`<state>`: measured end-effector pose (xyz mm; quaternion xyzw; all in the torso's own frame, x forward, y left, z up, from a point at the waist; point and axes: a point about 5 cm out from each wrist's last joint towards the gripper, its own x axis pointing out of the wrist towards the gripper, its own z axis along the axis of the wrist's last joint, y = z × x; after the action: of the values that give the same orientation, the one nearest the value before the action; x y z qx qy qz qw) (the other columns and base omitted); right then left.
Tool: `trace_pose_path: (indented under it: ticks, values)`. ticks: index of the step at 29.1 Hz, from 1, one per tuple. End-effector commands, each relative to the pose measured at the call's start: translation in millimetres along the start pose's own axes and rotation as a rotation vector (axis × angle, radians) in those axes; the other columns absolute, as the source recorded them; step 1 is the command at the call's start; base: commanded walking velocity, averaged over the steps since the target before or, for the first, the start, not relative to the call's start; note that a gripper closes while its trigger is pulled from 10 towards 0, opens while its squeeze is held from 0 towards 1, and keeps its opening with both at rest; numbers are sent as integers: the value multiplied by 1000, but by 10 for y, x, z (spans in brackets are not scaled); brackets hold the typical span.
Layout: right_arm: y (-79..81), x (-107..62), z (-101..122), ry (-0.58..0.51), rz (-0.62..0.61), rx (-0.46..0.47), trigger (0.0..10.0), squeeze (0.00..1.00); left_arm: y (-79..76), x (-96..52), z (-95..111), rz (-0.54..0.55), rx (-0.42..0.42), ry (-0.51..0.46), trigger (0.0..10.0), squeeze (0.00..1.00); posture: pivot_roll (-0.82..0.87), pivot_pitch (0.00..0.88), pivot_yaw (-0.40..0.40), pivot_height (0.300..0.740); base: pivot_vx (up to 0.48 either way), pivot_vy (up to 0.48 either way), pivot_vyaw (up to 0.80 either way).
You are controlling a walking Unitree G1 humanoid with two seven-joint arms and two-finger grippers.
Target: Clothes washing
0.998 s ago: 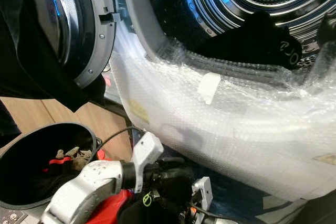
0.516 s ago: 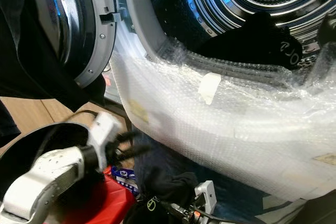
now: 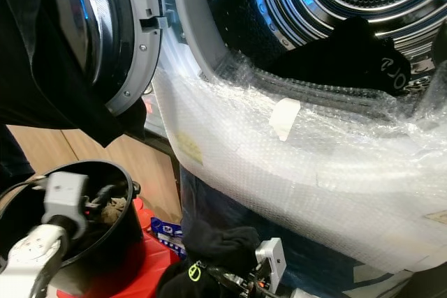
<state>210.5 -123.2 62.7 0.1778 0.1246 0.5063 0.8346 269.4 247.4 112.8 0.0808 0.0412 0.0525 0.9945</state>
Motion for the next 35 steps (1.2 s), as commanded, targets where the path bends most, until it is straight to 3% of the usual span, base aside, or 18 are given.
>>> trace_pose_path:
  ticks: [1,5,7,9,10,13,14,16,18,20,21,22,25,26,27,35]
  values:
    - [162,87,254,-49,94,-83,0,0,15,0,-18,11,7,-15,10000,0,202,0,65,740,0,0,0]
    - [318,71,635,-99,186,-197,0,0,-13,15,0,-2,21,-42,10000,0,201,0,60,740,0,0,0]
    - [351,63,915,-159,172,-264,0,0,10,28,-61,15,14,-44,10000,0,193,0,49,740,0,0,0]
    - [347,66,968,-172,163,-274,0,0,5,25,-67,12,18,-45,10000,0,193,0,49,740,0,0,0]
    - [396,77,1185,-245,178,-305,0,0,-8,17,-82,8,13,-47,10000,0,192,0,48,740,0,0,0]
    - [461,80,1364,-294,213,-339,0,0,-25,14,-88,4,10,-50,10000,0,193,0,46,740,0,0,0]
    - [510,81,1609,-362,256,-388,0,0,-44,26,-79,-2,12,-56,10000,0,197,0,44,740,0,0,0]
    - [515,82,1852,-446,266,-400,0,0,-49,52,-58,-7,16,-65,10000,0,198,0,45,740,0,0,0]
    - [491,121,2192,-529,241,-481,0,0,-36,83,-37,-7,7,-76,10000,0,189,0,47,740,0,0,0]
    - [473,158,2295,-530,225,-529,0,0,-36,90,-40,-9,2,-74,10000,0,173,0,52,740,0,0,0]
    - [439,208,2525,-566,199,-592,0,0,-74,84,-49,-32,2,-69,10000,0,172,0,54,740,0,0,0]
    - [432,218,2608,-584,190,-609,0,0,-90,82,-52,-41,4,-68,10000,0,172,0,54,740,0,0,0]
    - [422,213,2861,-650,166,-629,0,0,-116,77,-61,-54,1,-66,10000,0,172,0,55,740,0,0,0]
    - [375,190,3101,-706,116,-644,0,0,-130,78,-65,-53,-3,-65,10000,0,174,0,47,740,0,0,0]
    - [319,187,3193,-716,70,-643,0,0,-141,79,-64,-51,-15,-65,10000,0,179,0,41,740,0,0,0]
    - [41,294,3660,-785,-165,-566,0,0,-173,61,-22,-50,-42,-81,10000,0,204,0,29,740,0,0,0]
